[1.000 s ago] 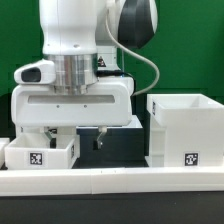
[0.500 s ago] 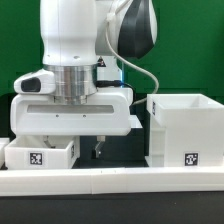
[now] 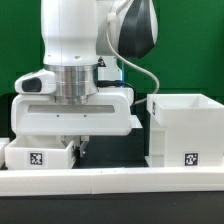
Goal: Assemble drawer
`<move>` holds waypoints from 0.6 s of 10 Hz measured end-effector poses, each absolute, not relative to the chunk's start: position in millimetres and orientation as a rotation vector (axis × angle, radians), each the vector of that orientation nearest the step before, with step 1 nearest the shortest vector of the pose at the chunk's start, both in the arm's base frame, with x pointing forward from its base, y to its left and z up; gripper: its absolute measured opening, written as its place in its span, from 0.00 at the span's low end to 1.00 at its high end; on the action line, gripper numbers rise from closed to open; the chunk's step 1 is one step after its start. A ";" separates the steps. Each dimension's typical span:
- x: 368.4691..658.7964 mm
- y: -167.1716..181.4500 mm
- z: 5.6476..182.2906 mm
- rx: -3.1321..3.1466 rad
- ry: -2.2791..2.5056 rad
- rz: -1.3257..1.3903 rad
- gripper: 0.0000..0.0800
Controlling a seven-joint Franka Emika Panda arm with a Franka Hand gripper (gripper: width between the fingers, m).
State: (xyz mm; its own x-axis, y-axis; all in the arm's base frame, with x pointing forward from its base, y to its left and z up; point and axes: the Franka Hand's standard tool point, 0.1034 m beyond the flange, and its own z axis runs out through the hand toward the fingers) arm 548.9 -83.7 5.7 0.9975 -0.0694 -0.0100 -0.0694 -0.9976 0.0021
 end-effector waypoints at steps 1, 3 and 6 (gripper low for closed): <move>548.8 -83.7 5.6 3.138 -0.109 -0.016 0.05; 548.8 -83.7 5.6 3.138 -0.109 -0.016 0.05; 548.7 -83.0 6.2 3.138 -0.096 -0.019 0.05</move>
Offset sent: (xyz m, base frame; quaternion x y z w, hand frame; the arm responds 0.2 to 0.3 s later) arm 0.0000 0.0000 0.0000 0.0000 0.0000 0.0000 1.0000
